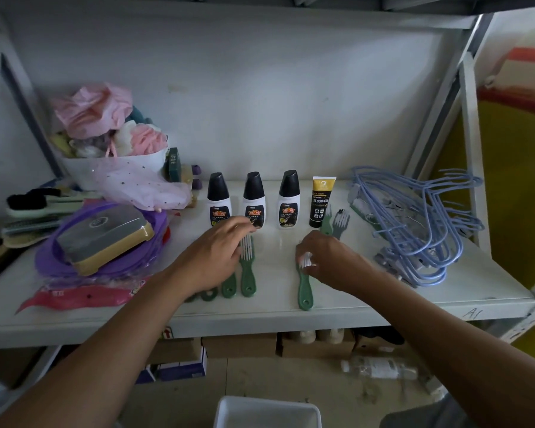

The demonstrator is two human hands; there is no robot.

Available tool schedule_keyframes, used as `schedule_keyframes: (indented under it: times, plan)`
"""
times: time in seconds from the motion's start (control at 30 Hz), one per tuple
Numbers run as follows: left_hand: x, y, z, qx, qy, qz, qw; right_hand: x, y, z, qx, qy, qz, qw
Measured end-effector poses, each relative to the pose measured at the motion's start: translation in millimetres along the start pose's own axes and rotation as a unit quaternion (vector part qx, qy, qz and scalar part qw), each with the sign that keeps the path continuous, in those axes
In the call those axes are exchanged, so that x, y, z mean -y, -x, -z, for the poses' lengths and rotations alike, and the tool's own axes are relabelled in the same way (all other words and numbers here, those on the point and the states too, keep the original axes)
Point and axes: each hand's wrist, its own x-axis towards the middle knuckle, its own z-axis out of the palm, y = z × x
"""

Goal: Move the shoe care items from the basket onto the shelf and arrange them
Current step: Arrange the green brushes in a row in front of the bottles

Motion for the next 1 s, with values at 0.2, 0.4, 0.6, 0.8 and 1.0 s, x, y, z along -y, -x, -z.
schedule_keyframes:
  times: [0.2, 0.4, 0.6, 0.8, 1.0]
  plan:
    - [4.9, 5.5, 11.3, 0.0, -0.001, 0.016, 1.0, -1.7, -15.5, -4.8, -0.01, -0.052, -0.069, 0.996]
    - [8.8, 10.5, 16.5, -0.01, -0.012, 0.031, 0.999, 0.8, -35.0, -10.5, 0.003, -0.1, -0.079, 0.992]
    - [16.9, 17.5, 22.8, -0.012, -0.015, 0.055, 0.998, 15.7, -57.3, -18.9, 0.002, -0.113, -0.076, 0.991]
    - [24.3, 22.2, 24.3, -0.009, -0.026, 0.07, 0.997, 33.5, -69.7, -26.6, -0.006, -0.116, -0.069, 0.991]
    - [27.3, 22.8, 26.4, -0.009, -0.026, 0.071, 0.997, 44.4, -71.9, -29.5, -0.012, -0.115, -0.069, 0.991]
